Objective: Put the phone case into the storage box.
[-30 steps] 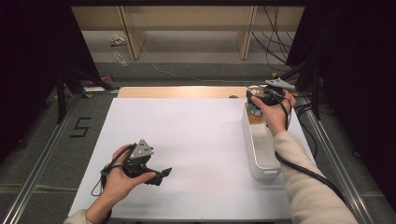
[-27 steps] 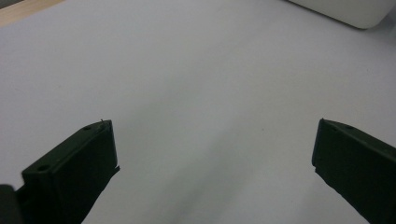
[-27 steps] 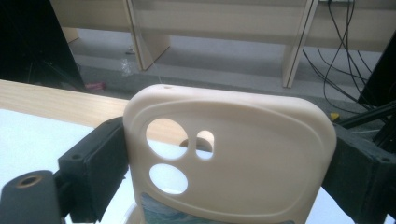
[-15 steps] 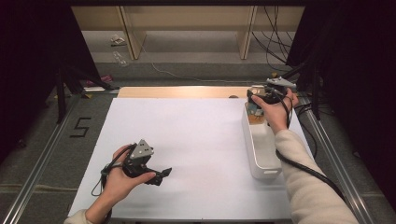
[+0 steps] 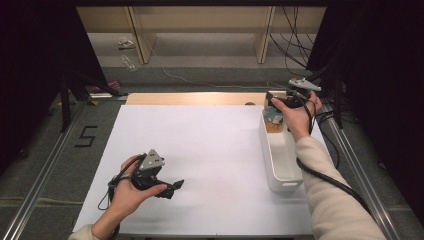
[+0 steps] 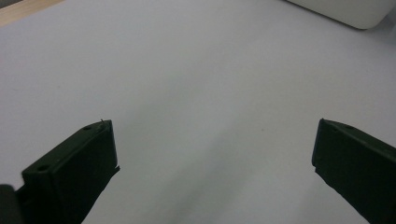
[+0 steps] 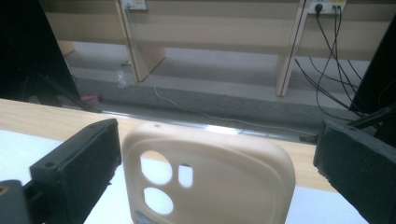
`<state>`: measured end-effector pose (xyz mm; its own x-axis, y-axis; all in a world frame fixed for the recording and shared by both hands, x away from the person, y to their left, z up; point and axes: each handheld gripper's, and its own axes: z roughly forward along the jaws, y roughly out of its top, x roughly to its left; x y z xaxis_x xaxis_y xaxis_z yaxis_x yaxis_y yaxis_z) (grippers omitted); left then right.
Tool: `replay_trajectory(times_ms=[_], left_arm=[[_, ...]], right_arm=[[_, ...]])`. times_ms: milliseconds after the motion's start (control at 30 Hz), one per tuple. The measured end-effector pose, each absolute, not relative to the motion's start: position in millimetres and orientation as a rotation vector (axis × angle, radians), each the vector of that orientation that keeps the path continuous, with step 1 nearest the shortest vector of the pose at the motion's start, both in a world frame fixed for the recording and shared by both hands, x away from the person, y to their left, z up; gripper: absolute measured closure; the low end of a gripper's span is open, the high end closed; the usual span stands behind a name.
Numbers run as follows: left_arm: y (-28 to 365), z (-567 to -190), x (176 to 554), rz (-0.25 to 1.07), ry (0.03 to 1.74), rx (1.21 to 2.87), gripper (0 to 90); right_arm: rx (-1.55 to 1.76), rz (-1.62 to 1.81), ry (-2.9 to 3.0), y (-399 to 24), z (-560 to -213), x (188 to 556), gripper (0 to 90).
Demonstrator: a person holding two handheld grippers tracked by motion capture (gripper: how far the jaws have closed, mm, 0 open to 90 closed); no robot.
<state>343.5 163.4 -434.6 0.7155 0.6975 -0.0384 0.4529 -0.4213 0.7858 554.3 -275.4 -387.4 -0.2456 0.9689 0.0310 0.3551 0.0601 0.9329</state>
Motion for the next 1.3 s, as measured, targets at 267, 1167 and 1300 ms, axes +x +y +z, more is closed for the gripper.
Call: replay_trajectory(times_ms=[267,1167,1300], left_arm=[[164,-434,343,0.379,0.876,2.083,0.0],[165,-432,343,0.386,0.886,2.067,0.0],[165,-432,342,0.387,0.886,2.068,0.0]], right_arm=[[1.312,1.205,1.678,-275,-383,549,4.8],[1.143,1.294,1.796,-284,-380,475,8.1],[1.114,1.310,1.831,-282,-381,462,8.4]])
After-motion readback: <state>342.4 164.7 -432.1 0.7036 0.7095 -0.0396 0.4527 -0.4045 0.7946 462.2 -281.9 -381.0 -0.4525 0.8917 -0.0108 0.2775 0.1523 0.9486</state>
